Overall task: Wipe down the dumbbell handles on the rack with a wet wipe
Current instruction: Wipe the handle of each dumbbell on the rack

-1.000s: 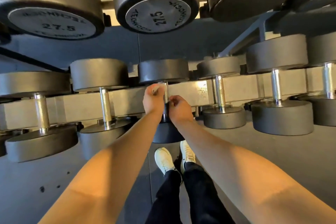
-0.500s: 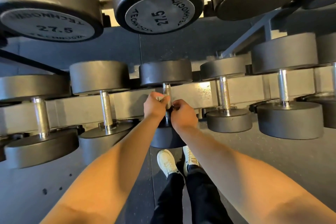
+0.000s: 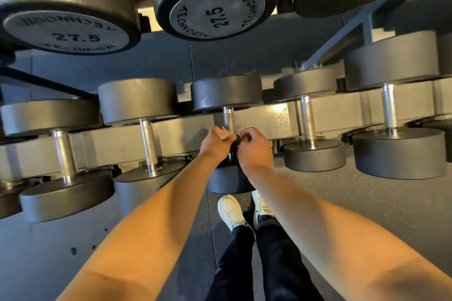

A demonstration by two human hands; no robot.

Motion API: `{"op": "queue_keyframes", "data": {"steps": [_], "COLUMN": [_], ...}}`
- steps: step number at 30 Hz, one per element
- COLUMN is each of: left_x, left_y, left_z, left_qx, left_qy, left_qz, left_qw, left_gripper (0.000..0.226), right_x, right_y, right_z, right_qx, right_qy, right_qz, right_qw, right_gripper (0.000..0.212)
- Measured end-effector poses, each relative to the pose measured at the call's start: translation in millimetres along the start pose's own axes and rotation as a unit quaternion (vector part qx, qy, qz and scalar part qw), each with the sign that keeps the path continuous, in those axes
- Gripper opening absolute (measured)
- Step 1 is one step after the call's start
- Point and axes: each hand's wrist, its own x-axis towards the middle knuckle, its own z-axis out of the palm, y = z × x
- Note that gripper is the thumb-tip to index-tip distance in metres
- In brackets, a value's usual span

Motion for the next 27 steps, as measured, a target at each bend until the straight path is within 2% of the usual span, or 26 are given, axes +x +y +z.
{"op": "queue_keyframes", "data": {"steps": [2, 5, 11, 17, 19, 24, 27], "left_x": [-3, -14, -27, -40, -44, -63, -68], "left_y": [-1, 7, 9, 15, 13, 13, 15], "left_z": [-2, -8, -12, -16, -14, 0, 6], "left_qx": [0.038, 0.083, 0.198, 0.215, 0.187, 0.030, 0.007], "left_qy": [-0.031, -0.030, -0.068, -0.012, 0.024, 0.138, 0.148], "left_qz": [-0.011, -0.007, 0.004, 0.027, 0.034, 0.074, 0.108], "left_qw": [0.999, 0.996, 0.978, 0.976, 0.981, 0.987, 0.983], "left_gripper": [0.036, 0.019, 0.013, 0.020, 0.018, 0.013, 0.022], "right_x": [0, 0, 0, 1, 1, -1, 3], "right_y": [0, 0, 3, 4, 4, 7, 6], "right_z": [-1, -2, 1, 3, 3, 3, 1], "right_qx": [-0.002, -0.005, -0.018, -0.030, -0.024, 0.028, 0.081], "right_qy": [0.000, 0.001, 0.011, 0.019, 0.011, -0.032, -0.067], "right_qz": [0.003, 0.004, -0.007, -0.013, -0.014, -0.016, -0.022], "right_qw": [1.000, 1.000, 1.000, 0.999, 1.000, 0.999, 0.994], "right_gripper": [0.018, 0.020, 0.022, 0.021, 0.019, 0.008, 0.019]}}
